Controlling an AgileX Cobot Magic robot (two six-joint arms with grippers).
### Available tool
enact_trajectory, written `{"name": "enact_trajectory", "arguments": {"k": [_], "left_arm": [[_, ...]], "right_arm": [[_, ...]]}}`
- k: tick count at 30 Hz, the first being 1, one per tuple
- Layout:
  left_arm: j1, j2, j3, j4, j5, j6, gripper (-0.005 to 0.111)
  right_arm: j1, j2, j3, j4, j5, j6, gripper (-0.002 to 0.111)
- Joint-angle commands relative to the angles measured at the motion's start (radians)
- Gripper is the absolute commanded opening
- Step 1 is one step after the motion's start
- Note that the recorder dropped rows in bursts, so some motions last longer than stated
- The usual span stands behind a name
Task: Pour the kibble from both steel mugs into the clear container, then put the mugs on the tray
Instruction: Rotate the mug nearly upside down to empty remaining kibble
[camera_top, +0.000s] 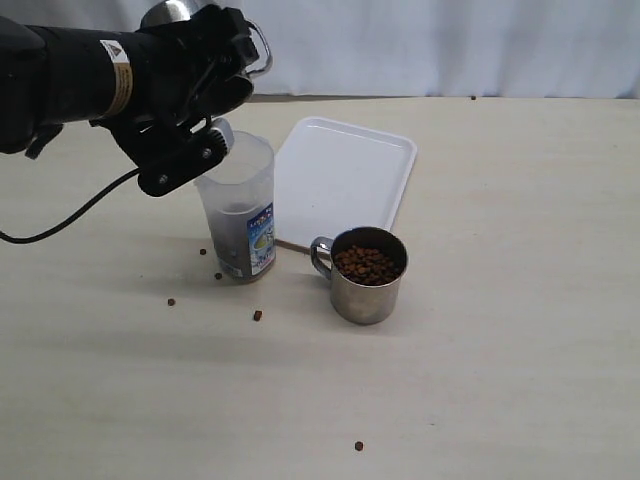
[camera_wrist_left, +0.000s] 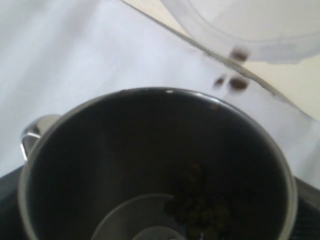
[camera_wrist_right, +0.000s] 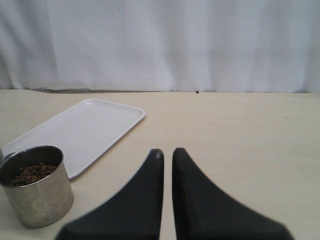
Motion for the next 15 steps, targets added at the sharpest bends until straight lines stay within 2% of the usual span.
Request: {"name": "enact_trajectory", "arguments": {"k": [1, 7, 15], "left_arm": [[-0.008, -0.003, -0.012, -0.006, 0.001, 0.003, 0.000], [-0.010, -0.003, -0.012, -0.006, -0.001, 0.003, 0.000], [-0.066, -0.003, -0.012, -0.006, 0.033, 0.014, 0.000]], "right_arm": [[0.003, -0.003, 0.005, 0.001, -0.008, -0.007, 0.005], [0.003, -0.003, 0.005, 0.001, -0.008, -0.007, 0.005], [0.003, -0.003, 0.005, 0.001, -0.008, -0.007, 0.005]]}}
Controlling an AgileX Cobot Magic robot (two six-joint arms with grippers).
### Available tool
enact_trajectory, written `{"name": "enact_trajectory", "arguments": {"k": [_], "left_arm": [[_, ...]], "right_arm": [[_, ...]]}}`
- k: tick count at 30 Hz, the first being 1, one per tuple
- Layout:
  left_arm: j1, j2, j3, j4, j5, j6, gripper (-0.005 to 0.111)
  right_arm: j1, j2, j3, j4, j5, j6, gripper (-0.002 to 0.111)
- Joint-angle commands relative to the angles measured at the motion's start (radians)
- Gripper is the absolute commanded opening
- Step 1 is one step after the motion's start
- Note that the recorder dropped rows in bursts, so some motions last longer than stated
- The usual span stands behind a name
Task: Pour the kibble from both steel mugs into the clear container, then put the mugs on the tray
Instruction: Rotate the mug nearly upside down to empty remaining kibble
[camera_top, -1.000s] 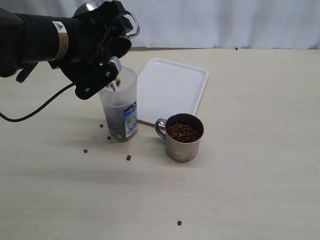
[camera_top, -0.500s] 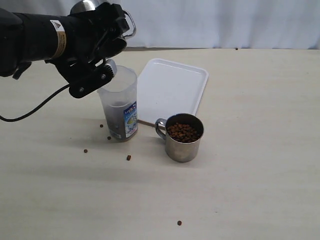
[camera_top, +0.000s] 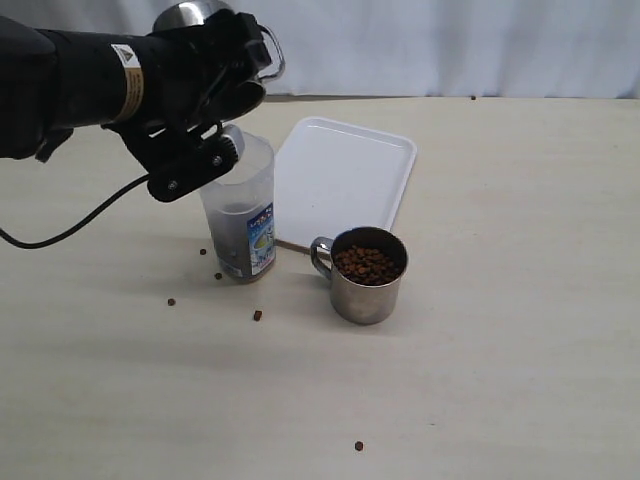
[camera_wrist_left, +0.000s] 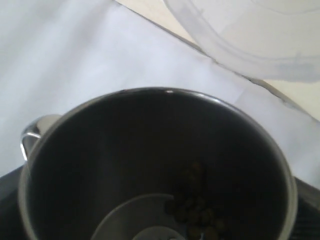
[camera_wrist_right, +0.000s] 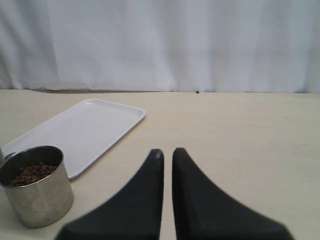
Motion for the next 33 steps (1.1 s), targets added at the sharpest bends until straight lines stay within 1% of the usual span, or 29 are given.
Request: {"name": "enact_trajectory", "arguments": {"k": [1, 8, 15, 20, 28, 30, 33], "left_arm": [[-0.034, -0.003, -0.012, -0.006, 0.046, 0.028, 0.000], [-0.041, -0.003, -0.012, -0.006, 0.093, 0.106, 0.000], [-0.041, -0.001, -0.012, -0.006, 0.105, 0.089, 0.000], [-0.043, 0.000, -0.012, -0.006, 0.067, 0.099, 0.000], [-0.092, 0.000, -0.010, -0.006, 0.079, 0.187, 0.000], [-0.103, 0.003, -0.010, -0.006, 0.111, 0.247, 0.000], [-0.103, 0.003, -0.010, -0.006, 0.157, 0.267, 0.000]], "right_arm": [[0.003, -0.003, 0.005, 0.001, -0.008, -0.007, 0.005], [0.003, -0.003, 0.005, 0.001, -0.008, -0.007, 0.005], [0.003, -0.003, 0.005, 0.001, -0.008, -0.007, 0.005], [0.003, -0.003, 0.005, 0.001, -0.008, -0.007, 0.005], [0.003, -0.003, 0.005, 0.001, -0.008, -0.007, 0.005], [0.003, -0.003, 0.005, 0.001, -0.008, -0.007, 0.005], [0.003, -0.003, 0.005, 0.001, -0.008, -0.007, 0.005]]}}
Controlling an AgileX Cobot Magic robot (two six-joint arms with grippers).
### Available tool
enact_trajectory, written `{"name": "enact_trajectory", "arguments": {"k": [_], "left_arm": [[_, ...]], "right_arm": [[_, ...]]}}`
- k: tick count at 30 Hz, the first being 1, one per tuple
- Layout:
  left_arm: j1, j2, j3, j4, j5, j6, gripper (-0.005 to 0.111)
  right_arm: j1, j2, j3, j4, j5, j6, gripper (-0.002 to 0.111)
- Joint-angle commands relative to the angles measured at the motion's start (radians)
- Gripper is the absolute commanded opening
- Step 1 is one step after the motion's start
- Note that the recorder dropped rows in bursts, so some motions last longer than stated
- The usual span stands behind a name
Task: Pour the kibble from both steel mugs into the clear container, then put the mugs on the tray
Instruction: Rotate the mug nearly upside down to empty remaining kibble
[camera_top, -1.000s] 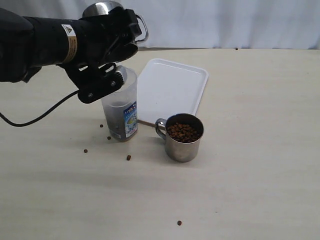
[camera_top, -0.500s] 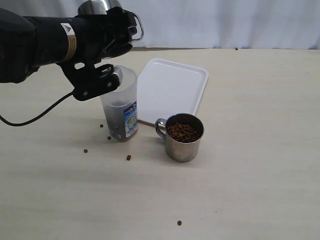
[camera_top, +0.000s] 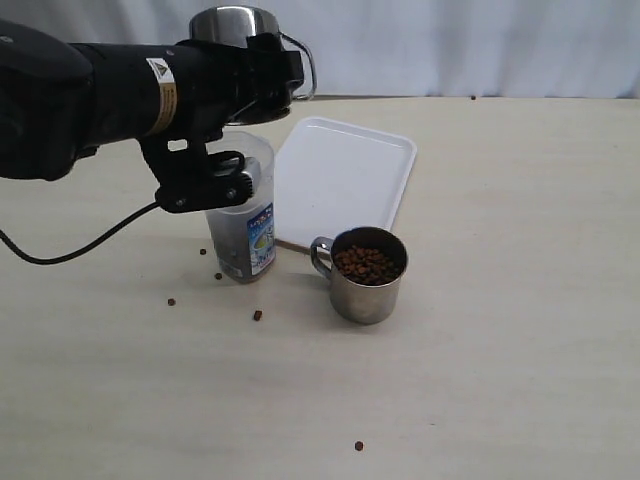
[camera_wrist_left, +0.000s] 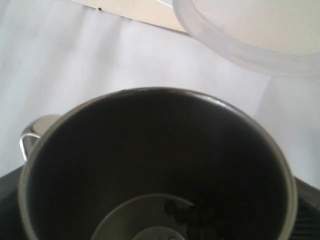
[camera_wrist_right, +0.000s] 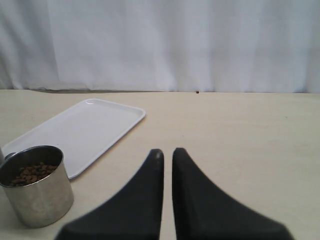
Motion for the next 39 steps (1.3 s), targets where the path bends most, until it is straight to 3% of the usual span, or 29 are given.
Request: {"name": "enact_trajectory", "arguments": {"k": [1, 7, 13, 15, 18, 22, 30, 34, 36, 39], "left_arm": [[-0.005, 0.003, -0.010, -0.006, 0.072, 0.045, 0.000], [-0.010, 0.003, -0.010, -0.006, 0.055, 0.027, 0.000], [0.005, 0.003, -0.010, -0.210, -0.042, -0.339, 0.000], [0.016, 0.003, -0.010, -0.230, -0.073, -0.331, 0.000], [0.005, 0.003, -0.010, -0.143, -0.066, -0.299, 0.000], [-0.043, 0.003, -0.010, -0.012, 0.043, -0.295, 0.000], [-0.073, 0.003, -0.010, -0.021, 0.175, -0.233, 0.000], [-0.036, 0.003, -0.024, -0.235, 0.175, -0.469, 0.000], [0.057, 0.003, -0.050, -0.442, 0.096, -0.700, 0.000], [0.216, 0.003, -0.024, -0.779, -0.217, -0.858, 0.000]], "right_arm": [[0.003, -0.003, 0.005, 0.001, -0.008, -0.007, 0.005], [0.003, -0.003, 0.005, 0.001, -0.008, -0.007, 0.005], [0.003, -0.003, 0.005, 0.001, -0.008, -0.007, 0.005], [0.003, -0.003, 0.005, 0.001, -0.008, -0.007, 0.005], [0.003, -0.003, 0.005, 0.001, -0.008, -0.007, 0.005], [0.003, -0.003, 0.005, 0.001, -0.008, -0.007, 0.005], [0.003, -0.003, 0.005, 0.001, -0.008, -0.007, 0.005], [0.003, -0.003, 0.005, 0.001, -0.008, -0.007, 0.005], [0.003, -0.003, 0.005, 0.001, -0.008, -0.007, 0.005], [0.003, -0.003, 0.005, 0.001, -0.008, -0.007, 0.005]]}}
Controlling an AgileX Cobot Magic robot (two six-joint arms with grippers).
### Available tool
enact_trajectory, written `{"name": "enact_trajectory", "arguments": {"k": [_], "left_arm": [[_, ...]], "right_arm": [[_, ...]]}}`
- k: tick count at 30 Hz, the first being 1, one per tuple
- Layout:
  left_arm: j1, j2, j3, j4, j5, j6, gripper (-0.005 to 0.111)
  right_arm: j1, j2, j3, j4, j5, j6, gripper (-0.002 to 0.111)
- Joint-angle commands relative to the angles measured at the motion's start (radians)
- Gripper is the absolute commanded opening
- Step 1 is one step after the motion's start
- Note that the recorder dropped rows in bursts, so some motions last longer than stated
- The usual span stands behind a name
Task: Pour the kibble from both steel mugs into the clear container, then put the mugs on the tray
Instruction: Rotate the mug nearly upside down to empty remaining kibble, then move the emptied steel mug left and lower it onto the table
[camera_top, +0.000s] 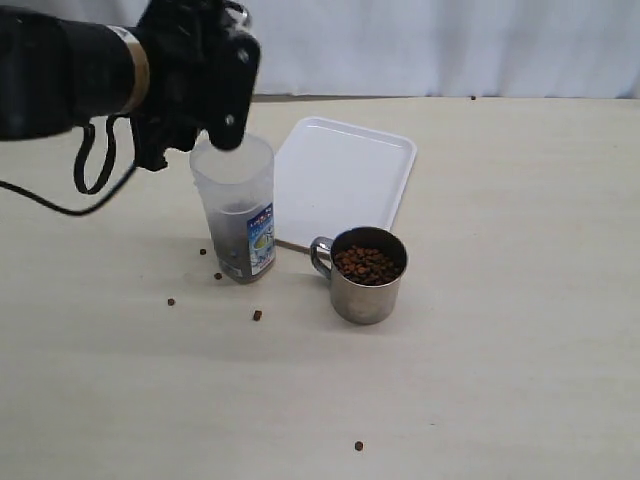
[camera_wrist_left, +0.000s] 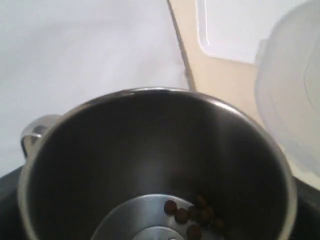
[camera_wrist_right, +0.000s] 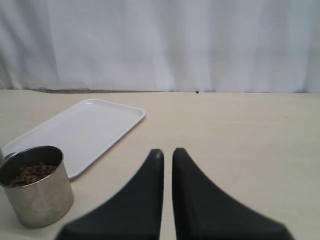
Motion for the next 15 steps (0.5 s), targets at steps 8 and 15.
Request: {"name": "enact_trajectory", "arguments": {"k": [8, 15], "left_arm": [[0.557, 0.095, 0.349, -0.425, -1.077, -0.491, 0.000], [0.658, 0.341, 0.383, -0.433, -1.286, -0.404, 0.000]], "right_arm": [[0.003, -0.003, 0.005, 0.001, -0.008, -0.007, 0.005], [0.003, -0.003, 0.005, 0.001, -0.008, -0.007, 0.005]]}}
